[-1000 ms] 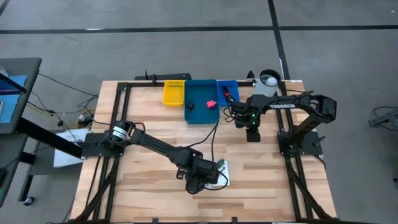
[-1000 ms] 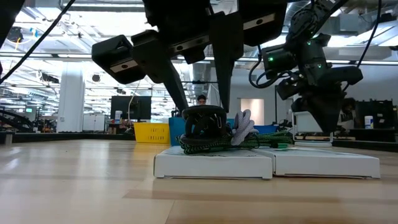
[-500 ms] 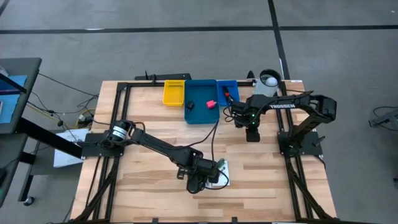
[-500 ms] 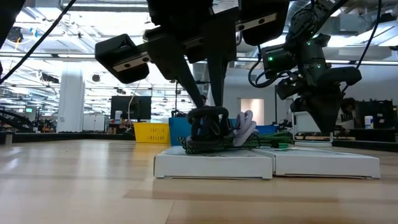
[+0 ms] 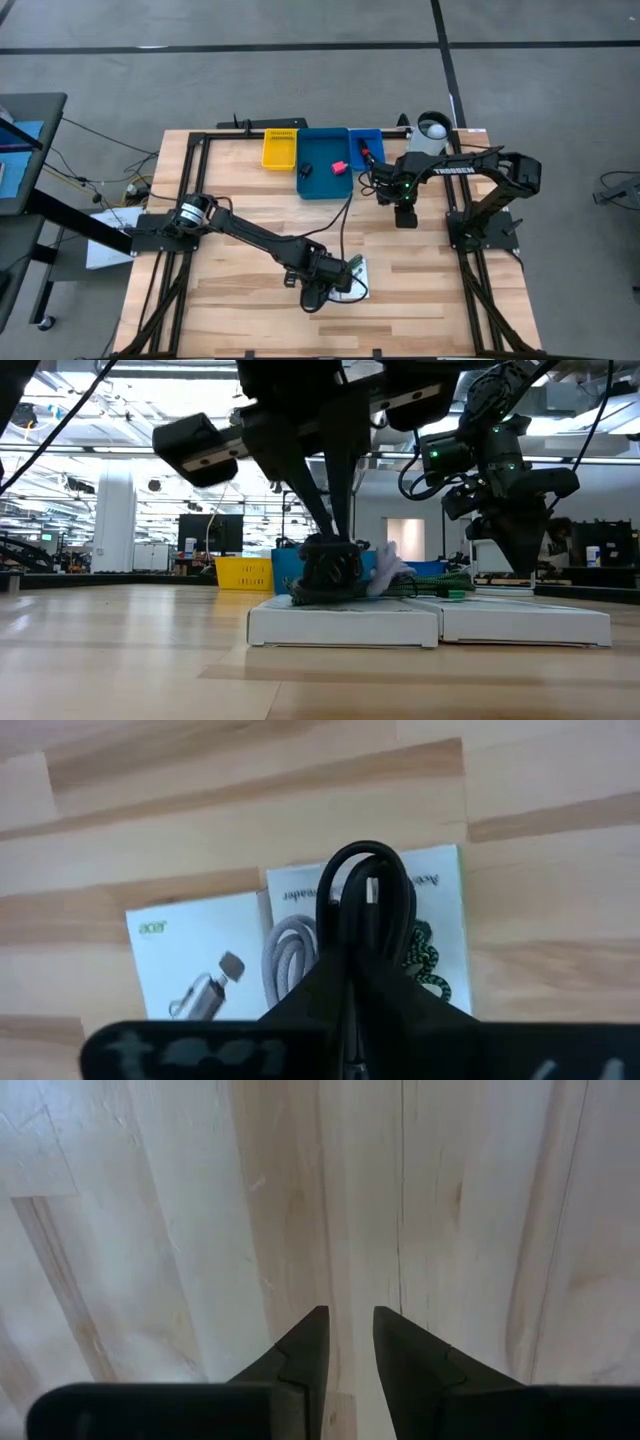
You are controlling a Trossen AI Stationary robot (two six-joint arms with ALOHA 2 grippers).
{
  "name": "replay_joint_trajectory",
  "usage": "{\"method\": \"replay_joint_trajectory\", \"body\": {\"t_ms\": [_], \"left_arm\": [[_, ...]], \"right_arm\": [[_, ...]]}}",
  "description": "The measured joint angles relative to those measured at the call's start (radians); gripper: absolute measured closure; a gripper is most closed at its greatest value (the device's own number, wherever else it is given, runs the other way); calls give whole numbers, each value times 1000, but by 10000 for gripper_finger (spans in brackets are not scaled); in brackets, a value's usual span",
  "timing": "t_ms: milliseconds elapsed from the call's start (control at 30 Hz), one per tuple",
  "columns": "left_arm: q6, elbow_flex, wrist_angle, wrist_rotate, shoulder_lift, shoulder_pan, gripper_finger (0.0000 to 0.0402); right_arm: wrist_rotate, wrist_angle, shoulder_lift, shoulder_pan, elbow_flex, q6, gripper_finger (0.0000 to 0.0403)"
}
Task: Pick and place items into bin
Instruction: Put the black charger cable into the blue basket
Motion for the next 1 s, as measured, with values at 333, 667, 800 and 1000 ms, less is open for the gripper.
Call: {"method": "replay_joint_trajectory", "body": {"t_ms": [333,667,800,1000], "left_arm": [[-91,77,-94,-76,0,-17,401],[-195,153,-146,-151,0,-19,401],[-251,226,-188,-154,0,-5,401],[-331,342,-211,-161,-13,25,401]], "right_arm": [[0,13,0,0,0,0,326],[-123,65,0,0,0,-16,326],[-228,118,0,0,0,-4,326],[-330,216,0,-3,0,57,326]]}}
